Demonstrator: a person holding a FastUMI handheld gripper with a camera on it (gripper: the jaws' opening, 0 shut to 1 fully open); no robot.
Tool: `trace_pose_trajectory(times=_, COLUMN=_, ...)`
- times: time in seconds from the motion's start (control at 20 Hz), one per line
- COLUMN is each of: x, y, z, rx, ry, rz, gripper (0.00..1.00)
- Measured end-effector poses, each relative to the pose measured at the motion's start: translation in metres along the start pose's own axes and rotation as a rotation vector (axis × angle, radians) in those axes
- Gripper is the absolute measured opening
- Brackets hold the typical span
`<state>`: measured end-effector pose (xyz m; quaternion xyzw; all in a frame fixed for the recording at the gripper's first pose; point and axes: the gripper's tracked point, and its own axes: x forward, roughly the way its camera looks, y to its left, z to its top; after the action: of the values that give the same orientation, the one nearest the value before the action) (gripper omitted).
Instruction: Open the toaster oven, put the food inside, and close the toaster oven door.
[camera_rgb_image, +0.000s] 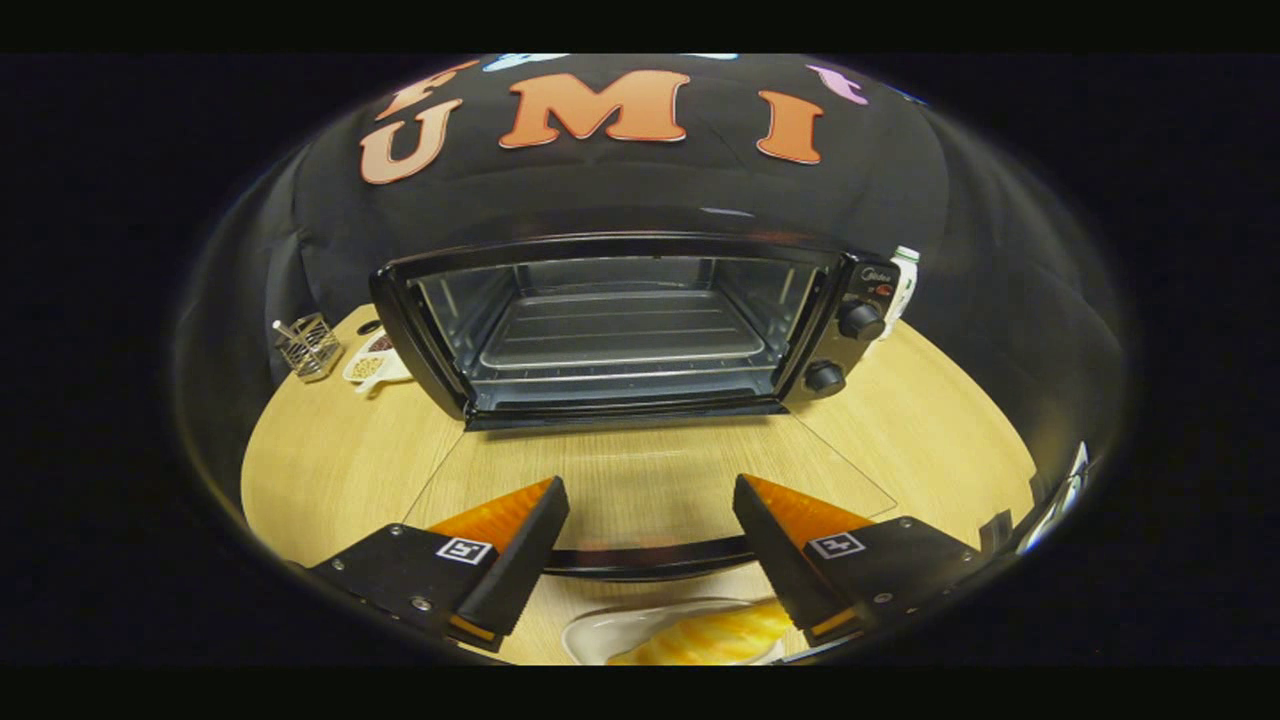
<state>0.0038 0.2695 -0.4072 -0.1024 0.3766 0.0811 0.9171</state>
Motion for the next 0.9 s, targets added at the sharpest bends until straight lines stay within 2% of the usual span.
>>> trace_pose_trajectory(times=0.4, x=0.0, y=-0.004, z=-0.038, rx=0.029, ry=0.098, rz=-0.005, gripper=0.99)
trace_pose_trajectory(times=0.9, x=0.007, y=-0.003, z=-0.047, rx=0.038, ry=0.119, rz=-0.003, gripper=0.99)
